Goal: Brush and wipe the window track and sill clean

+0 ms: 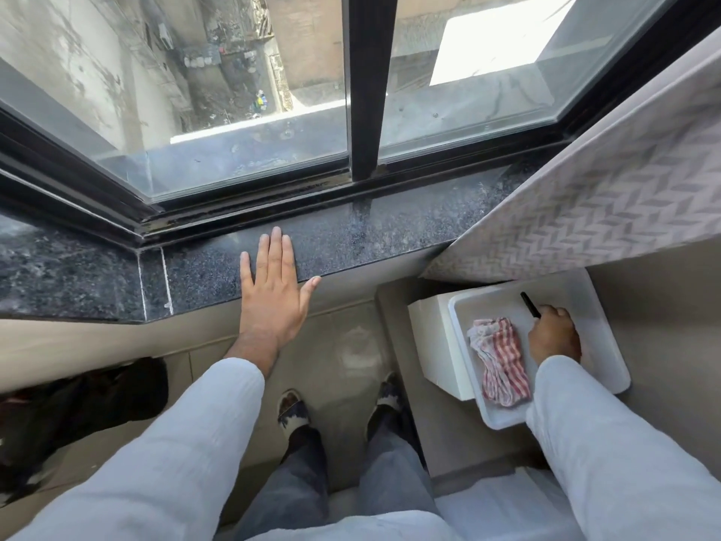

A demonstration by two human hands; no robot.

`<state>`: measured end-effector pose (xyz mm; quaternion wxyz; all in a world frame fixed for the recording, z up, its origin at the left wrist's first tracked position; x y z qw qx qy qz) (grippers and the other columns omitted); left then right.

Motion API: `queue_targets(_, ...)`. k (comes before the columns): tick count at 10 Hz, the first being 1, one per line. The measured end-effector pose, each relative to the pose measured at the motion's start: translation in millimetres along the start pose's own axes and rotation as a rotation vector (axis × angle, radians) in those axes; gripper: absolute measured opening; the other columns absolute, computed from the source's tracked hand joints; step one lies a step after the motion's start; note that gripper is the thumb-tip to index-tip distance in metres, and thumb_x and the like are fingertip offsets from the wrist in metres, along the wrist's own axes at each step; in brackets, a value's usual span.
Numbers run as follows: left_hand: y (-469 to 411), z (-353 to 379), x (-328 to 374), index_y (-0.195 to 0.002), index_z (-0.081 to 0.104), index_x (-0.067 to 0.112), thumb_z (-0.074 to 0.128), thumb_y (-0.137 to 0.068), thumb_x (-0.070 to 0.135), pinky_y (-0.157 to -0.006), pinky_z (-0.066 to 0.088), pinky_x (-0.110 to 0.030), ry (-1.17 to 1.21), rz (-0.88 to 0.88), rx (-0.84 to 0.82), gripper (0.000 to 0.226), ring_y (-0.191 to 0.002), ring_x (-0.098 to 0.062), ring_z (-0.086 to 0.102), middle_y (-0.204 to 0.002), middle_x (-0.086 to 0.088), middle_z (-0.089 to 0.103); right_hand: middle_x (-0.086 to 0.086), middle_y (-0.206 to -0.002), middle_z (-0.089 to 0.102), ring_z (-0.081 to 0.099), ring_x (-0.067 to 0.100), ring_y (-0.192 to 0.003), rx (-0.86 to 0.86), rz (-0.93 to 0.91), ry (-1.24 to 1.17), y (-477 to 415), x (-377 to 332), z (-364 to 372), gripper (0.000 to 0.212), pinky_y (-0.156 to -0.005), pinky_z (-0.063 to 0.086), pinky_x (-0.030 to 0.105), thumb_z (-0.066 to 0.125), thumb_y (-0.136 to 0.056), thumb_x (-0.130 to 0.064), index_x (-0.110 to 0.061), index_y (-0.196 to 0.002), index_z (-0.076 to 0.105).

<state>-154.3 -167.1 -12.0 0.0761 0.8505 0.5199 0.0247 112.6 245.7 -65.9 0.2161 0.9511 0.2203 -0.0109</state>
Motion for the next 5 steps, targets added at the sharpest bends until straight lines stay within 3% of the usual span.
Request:
queue_targets(2,0,3,0,-0.163,0.006,0.004,0.02,-0.105,0.062,-0.127,0.011,-0.059,-0.027,0.013,0.01,0.083,-0.16,-0.029,0.006,-0.174,-0.013,0.004,0.042,-0.135,0.055,0.051,0.057,-0.128,0.059,-0.036,-0.052,1,-7,5,0.033,-0.107,0.044,0.059,0.056,-0.095,0.006,0.015,-0.126,0.061)
queue_targets(3,3,2,0,-0.163,0.006,0.005,0.019,-0.105,0.063,-0.128,0.011,-0.059,-0.013,0.005,-0.005,0.083,-0.16,-0.029,0.006,-0.174,-0.012,0.004,0.036,-0.131,0.059,0.053,0.055,-0.124,0.198,-0.151,-0.065,31,-26,-6,0.03,-0.104,0.046,0.061,0.061,-0.094,0.0,0.008,-0.123,0.065)
queue_targets(4,3,-5,0,-0.163,0.005,0.005,0.017,-0.103,0.065,-0.128,0.009,-0.058,-0.002,-0.012,-0.059,0.085,-0.161,-0.028,0.002,-0.174,-0.011,0.001,0.031,-0.121,0.066,0.062,0.052,-0.114,0.25,-0.396,-0.051,73,-70,-9,0.026,-0.099,0.052,0.06,0.063,-0.095,-0.006,0.005,-0.119,0.067)
queue_targets(5,5,-14,3,-0.164,0.004,0.007,0.011,-0.098,0.07,-0.129,0.007,-0.055,0.031,0.025,-0.097,0.091,-0.161,-0.025,-0.001,-0.174,-0.008,-0.002,0.024,-0.149,0.06,0.055,0.042,-0.143,0.166,-0.834,0.014,127,-142,-5,0.054,-0.117,0.048,0.054,0.06,-0.1,-0.029,0.001,-0.144,0.056)
Point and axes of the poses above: each hand's wrist, its own y-axis away from the middle knuckle, its own z-axis out of the palm, x = y × z, the point moved 4 cm from there along -y, towards the middle knuckle
